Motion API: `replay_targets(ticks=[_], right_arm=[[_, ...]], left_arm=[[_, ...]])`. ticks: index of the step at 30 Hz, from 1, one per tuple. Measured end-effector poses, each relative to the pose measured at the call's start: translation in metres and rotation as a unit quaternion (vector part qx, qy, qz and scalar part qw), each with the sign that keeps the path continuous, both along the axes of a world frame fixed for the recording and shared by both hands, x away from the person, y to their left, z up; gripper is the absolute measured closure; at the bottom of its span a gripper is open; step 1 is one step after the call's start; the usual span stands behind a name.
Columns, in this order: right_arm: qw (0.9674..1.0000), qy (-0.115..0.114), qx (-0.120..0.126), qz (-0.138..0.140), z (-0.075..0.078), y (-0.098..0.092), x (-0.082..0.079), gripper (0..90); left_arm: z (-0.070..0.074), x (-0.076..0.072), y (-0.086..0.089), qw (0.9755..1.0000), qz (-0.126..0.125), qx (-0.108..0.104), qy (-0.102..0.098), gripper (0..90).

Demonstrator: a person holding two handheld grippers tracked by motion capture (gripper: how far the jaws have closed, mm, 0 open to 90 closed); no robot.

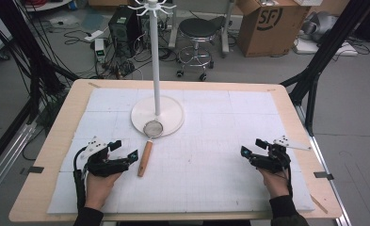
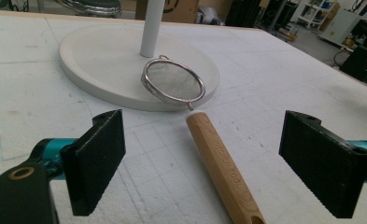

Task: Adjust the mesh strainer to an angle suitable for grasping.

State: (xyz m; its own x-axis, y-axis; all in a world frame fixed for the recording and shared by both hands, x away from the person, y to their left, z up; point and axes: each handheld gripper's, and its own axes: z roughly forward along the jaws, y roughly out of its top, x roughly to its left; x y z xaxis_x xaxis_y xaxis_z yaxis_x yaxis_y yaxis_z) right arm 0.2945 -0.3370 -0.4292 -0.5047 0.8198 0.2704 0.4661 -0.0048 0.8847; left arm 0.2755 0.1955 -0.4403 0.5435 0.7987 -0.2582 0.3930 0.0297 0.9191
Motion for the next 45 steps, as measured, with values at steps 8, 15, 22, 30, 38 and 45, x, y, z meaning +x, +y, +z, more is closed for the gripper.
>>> replay_targets(ticks=[8,15,22,30,38,45], right_arm=[[1.0,0.0,-0.002,0.0,0.0,0.001,0.0,14.9],[1.0,-0.001,-0.003,0.0,0.0,0.002,0.0,14.9],[1.0,0.0,-0.004,-0.004,-0.001,0.002,0.0,14.9],[1.0,0.002,-0.005,0.002,-0.001,0.004,0.0,15.0],[0.9999,-0.004,0.002,0.011,0.0,0.005,0.0,15.0],[0.9999,-0.005,0.002,0.015,0.0,0.004,-0.001,15.3]], left_arm=[[0.0,0.0,-0.001,1.0,0.0,0.001,-0.002,15.4],[-0.001,0.002,0.0,0.9999,0.006,-0.005,-0.007,26.7],[0.0,0.005,-0.003,1.0,-0.001,0.001,-0.009,34.7],[-0.001,0.007,-0.003,0.9997,0.011,0.006,0.022,56.8],[0.0,0.013,-0.007,0.9984,0.006,-0.015,0.054,74.8],[-0.001,0.017,-0.006,0.998,0.01,-0.016,0.059,88.6]])
